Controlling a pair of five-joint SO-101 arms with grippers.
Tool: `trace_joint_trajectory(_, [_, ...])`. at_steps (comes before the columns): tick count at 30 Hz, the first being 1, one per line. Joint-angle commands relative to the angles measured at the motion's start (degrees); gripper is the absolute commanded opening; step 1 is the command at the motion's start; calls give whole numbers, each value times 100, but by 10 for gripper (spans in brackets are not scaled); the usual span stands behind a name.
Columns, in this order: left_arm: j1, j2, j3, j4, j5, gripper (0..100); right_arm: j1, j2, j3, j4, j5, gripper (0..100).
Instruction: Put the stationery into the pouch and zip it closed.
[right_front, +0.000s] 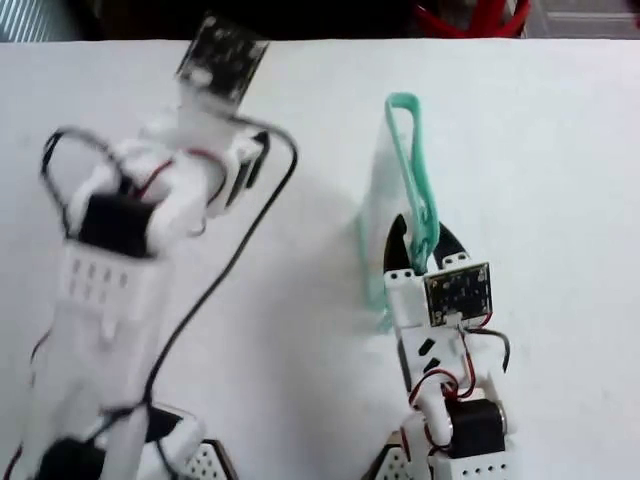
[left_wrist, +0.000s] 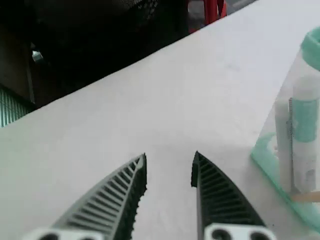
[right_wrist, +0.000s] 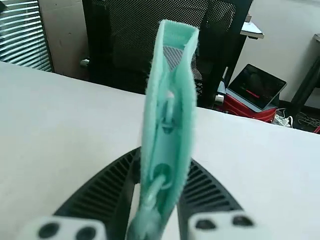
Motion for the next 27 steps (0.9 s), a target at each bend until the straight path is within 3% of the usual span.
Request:
trace_joint_trajectory(1, [286, -2677, 2163, -923, -70, 157, 22, 13, -44, -136, 114, 22])
trace_joint_trajectory(6, [593, -5226, 4545, -1767, -26, 157, -22, 13, -536, 330, 334, 19])
trace_joint_trajectory(13, [585, -7679, 6541, -1829, 264, 157, -620, 716, -2690, 1868, 378, 19])
trace_joint_trajectory(19, [673, -7600, 6655, -1820, 818, 157, -1209, 2677, -4193, 2615, 352, 19])
trace_joint_trajectory(27, [1701, -7600, 6602, -1196, 1160, 162, -1815, 3002, -5925, 3029, 422, 19])
